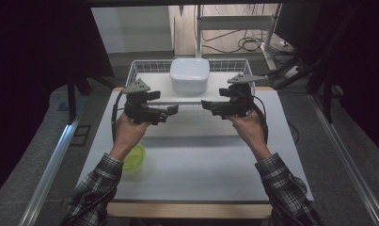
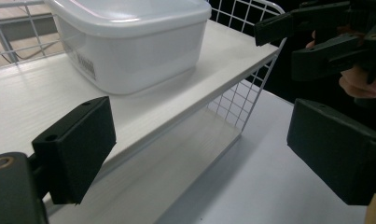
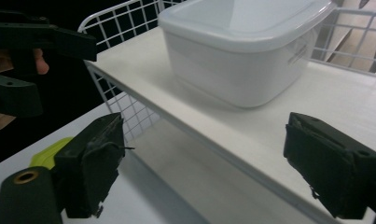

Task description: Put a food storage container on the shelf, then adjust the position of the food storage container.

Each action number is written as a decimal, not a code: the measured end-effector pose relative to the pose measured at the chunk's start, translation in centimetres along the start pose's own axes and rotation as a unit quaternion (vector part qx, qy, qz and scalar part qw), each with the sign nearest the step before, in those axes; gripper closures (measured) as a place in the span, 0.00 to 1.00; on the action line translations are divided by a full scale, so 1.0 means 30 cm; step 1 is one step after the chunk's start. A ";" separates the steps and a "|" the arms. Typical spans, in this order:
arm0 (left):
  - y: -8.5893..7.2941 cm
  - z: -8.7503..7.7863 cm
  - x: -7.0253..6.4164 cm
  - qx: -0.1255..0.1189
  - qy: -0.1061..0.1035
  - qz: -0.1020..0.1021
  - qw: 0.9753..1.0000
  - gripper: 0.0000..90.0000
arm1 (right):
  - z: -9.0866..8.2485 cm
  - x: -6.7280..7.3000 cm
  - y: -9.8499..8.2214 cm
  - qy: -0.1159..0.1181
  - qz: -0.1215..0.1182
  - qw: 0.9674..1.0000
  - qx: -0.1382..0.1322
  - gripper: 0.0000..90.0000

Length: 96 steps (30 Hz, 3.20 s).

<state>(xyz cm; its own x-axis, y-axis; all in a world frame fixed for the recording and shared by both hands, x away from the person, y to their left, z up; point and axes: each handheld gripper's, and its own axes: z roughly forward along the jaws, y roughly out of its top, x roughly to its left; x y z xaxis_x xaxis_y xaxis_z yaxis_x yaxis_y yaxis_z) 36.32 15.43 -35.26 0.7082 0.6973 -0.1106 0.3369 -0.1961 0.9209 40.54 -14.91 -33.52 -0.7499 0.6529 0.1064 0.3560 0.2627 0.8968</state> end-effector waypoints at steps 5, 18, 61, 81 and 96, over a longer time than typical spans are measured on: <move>-0.035 -0.013 -0.021 0.003 0.009 0.021 1.000 0.09 | -0.008 0.013 -0.030 0.007 -0.010 1.000 0.006 0.09; -0.154 -0.049 -0.069 0.021 0.000 0.043 0.999 0.09 | -0.029 0.051 -0.131 0.013 -0.031 0.999 0.018 0.01; -0.595 -0.013 -0.195 0.073 -0.006 0.005 0.997 0.04 | -0.098 0.084 -0.611 -0.007 -0.004 0.998 0.067 0.01; -0.544 -0.139 -0.112 0.053 0.055 -0.015 0.997 0.49 | -0.041 0.100 -0.654 0.008 -0.015 0.995 0.097 0.03; -0.579 -0.264 0.041 0.040 0.119 -0.077 0.989 1.00 | -0.025 0.099 -0.668 0.018 -0.018 0.993 0.113 0.03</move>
<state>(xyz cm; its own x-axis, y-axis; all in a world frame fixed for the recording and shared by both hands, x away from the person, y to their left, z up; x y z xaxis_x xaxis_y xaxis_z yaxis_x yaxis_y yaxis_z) 26.44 25.16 -48.43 0.4820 0.8636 -0.1478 0.4847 -0.1222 0.8661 30.77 -18.76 -50.87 -0.7830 0.6148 0.0943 0.4409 0.4417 0.7814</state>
